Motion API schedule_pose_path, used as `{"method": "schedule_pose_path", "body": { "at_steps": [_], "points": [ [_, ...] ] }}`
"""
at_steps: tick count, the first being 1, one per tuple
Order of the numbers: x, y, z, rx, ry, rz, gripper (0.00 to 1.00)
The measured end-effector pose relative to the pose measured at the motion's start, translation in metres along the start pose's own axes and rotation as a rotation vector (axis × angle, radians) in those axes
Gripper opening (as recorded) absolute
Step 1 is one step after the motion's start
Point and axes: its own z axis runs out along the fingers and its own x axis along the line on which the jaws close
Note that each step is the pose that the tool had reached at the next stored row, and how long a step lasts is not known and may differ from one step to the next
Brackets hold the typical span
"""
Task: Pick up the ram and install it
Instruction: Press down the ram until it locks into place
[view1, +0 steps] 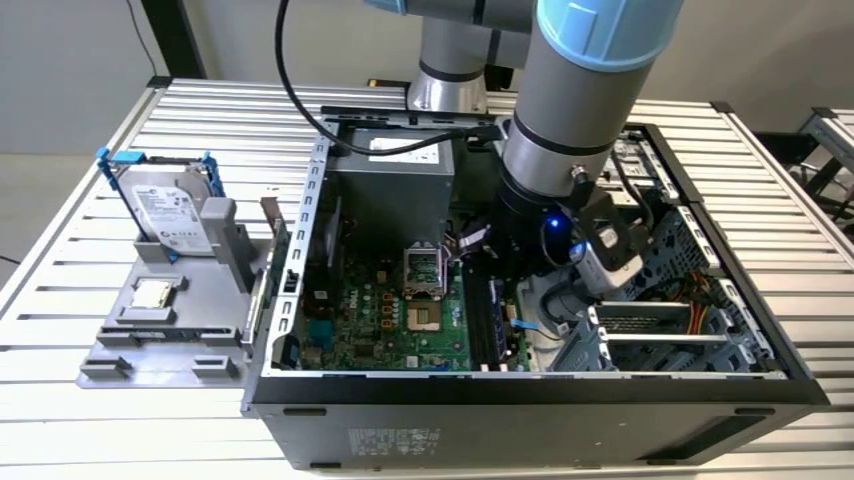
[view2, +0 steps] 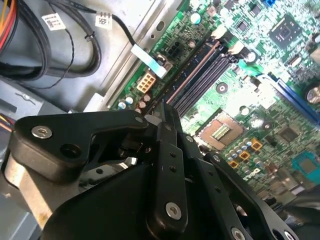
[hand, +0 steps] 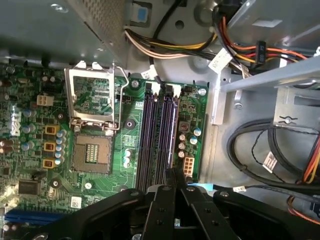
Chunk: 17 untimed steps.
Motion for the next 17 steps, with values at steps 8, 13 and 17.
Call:
{"method": "schedule_pose_path", "body": {
  "at_steps": [8, 13, 17],
  "points": [
    [0.0000, 0.0010, -0.0001, -0.0028, 0.0022, -0.120, 0.00],
    [-0.0001, 0.0012, -0.0003, -0.0043, 0.0035, -0.195, 0.00],
    [-0.0001, 0.0016, -0.0003, -0.0058, 0.0047, -0.263, 0.00]
  ]
}}
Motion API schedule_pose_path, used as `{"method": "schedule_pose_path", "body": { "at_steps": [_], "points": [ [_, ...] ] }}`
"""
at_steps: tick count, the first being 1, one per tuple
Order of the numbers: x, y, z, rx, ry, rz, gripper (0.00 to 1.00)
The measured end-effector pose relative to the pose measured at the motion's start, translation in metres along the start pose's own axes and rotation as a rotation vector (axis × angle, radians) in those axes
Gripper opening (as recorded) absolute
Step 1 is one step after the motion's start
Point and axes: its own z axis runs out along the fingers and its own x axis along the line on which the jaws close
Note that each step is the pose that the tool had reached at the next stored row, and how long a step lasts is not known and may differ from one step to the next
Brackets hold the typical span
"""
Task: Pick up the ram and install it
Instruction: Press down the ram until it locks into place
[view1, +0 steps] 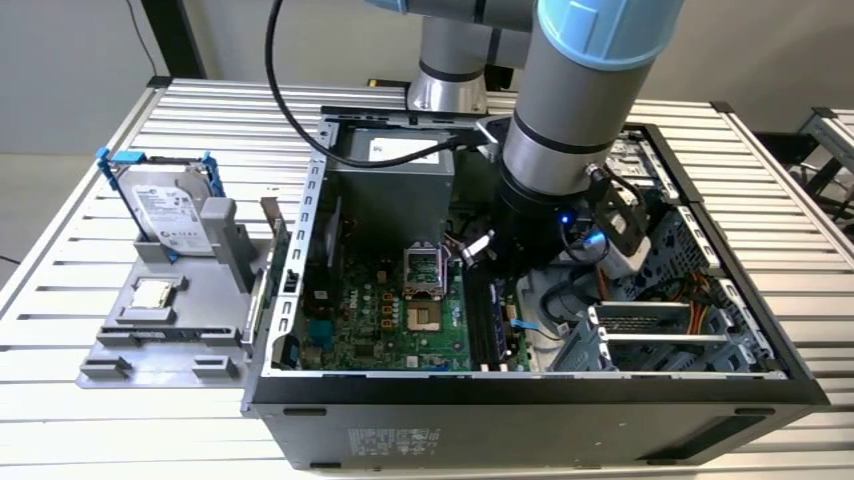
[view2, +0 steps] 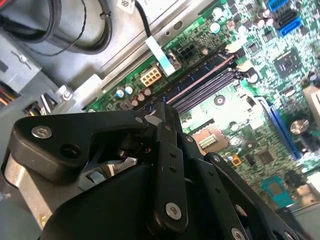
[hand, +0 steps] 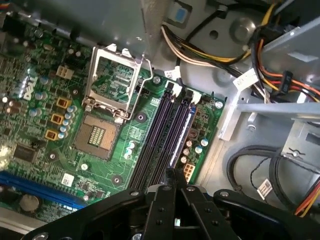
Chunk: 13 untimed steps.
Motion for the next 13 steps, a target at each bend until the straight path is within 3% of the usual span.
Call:
{"method": "schedule_pose_path", "body": {
  "at_steps": [13],
  "points": [
    [-0.0003, 0.0009, 0.0000, -0.0044, 0.0036, -0.193, 0.00]
  ]
}}
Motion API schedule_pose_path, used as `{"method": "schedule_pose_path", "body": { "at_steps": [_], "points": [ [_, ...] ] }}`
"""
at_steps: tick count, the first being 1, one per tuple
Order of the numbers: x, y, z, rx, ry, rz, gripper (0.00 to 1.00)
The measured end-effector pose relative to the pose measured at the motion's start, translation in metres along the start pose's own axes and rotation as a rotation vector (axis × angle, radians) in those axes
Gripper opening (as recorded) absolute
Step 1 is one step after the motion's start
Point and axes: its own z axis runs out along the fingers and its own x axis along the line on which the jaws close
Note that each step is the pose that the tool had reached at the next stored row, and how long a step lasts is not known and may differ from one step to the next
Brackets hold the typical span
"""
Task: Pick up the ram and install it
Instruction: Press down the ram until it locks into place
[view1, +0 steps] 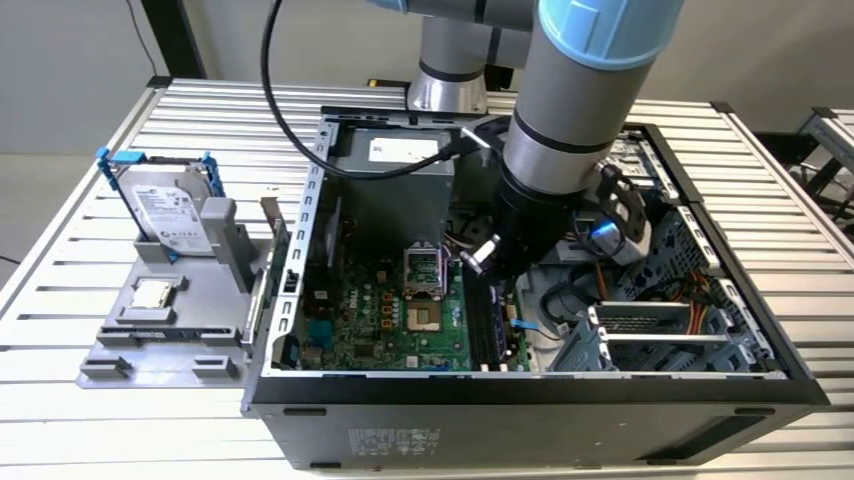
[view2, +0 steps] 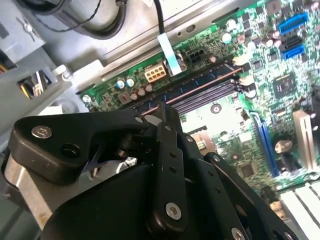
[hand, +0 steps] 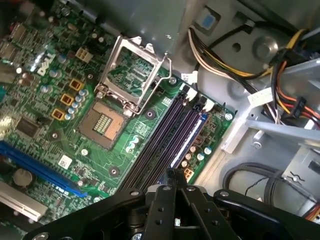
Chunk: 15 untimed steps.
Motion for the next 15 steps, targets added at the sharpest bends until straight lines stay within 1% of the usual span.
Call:
{"method": "schedule_pose_path", "body": {
  "at_steps": [5, 9, 15],
  "points": [
    [0.0000, 0.0001, 0.0000, -0.0016, 0.0014, -0.078, 0.00],
    [-0.0001, 0.0001, -0.0001, -0.0031, 0.0026, -0.147, 0.00],
    [-0.0001, 0.0001, -0.0001, -0.0048, 0.0040, -0.231, 0.00]
  ]
}}
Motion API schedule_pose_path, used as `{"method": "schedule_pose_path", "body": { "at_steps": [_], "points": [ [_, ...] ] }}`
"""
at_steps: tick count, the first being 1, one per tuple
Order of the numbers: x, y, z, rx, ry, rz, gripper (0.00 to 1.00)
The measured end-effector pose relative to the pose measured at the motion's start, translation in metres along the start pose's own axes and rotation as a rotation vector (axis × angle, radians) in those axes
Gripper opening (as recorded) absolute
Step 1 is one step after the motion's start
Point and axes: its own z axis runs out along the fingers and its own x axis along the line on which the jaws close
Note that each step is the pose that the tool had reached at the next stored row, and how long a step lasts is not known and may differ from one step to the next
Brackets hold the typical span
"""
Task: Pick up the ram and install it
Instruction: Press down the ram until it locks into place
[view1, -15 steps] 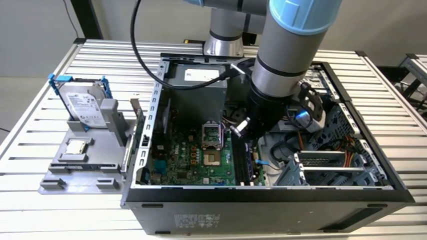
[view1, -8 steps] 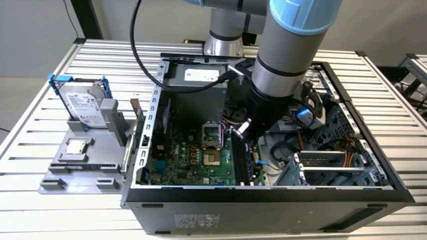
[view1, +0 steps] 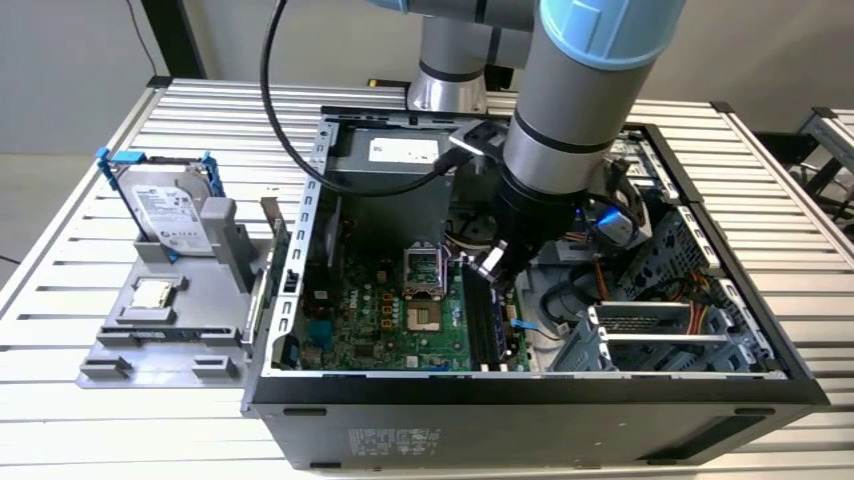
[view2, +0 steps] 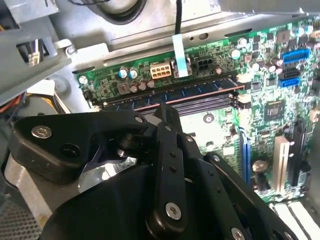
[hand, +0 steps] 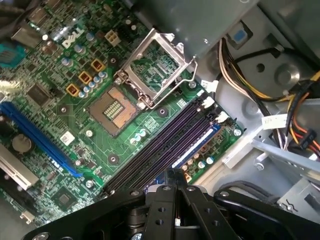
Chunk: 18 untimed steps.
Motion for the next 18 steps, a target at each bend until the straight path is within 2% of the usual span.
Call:
{"method": "schedule_pose_path", "body": {
  "at_steps": [18],
  "points": [
    [-0.0016, 0.0016, 0.0001, -0.0056, 0.0044, -0.208, 0.00]
  ]
}}
